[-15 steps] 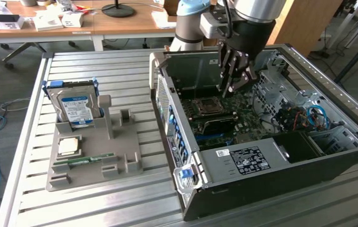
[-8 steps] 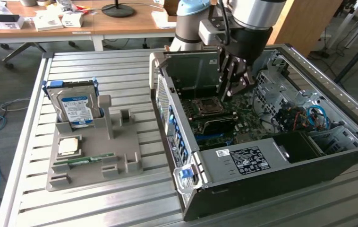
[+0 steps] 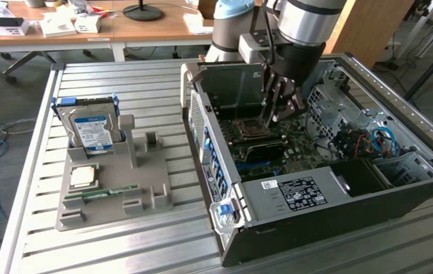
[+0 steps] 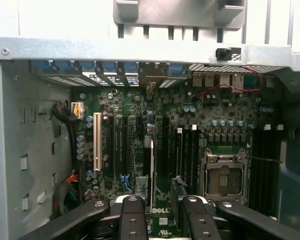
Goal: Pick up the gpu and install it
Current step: 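Insert the gpu into the slot, then press down on the gpu until it lock into place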
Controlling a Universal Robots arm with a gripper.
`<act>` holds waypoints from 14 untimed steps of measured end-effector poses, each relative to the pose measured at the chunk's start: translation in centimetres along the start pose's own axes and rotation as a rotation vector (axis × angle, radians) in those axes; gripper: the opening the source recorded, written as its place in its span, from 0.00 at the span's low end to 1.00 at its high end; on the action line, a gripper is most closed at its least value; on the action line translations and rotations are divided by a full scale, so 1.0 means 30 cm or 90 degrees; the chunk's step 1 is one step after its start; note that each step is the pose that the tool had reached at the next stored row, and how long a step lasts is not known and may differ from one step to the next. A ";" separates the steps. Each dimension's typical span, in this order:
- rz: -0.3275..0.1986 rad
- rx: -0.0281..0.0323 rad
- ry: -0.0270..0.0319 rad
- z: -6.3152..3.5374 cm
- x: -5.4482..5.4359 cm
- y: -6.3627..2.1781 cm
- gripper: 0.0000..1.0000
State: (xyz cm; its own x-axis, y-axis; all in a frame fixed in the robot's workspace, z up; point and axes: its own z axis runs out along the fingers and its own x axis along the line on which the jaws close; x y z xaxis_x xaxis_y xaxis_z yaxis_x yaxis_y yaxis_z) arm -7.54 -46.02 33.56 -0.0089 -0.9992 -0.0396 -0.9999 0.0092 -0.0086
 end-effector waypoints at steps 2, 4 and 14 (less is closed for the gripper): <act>0.000 0.0000 -0.0001 0.009 0.000 0.000 0.34; 0.000 0.0000 0.0000 0.013 0.000 0.000 0.34; 0.000 0.0000 0.0000 0.013 0.000 0.000 0.34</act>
State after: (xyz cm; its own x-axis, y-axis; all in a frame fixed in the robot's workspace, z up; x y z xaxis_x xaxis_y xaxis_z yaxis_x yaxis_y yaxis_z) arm -7.54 -46.02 33.16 -0.0088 -0.9992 -0.0396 -0.9999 0.0092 -0.0086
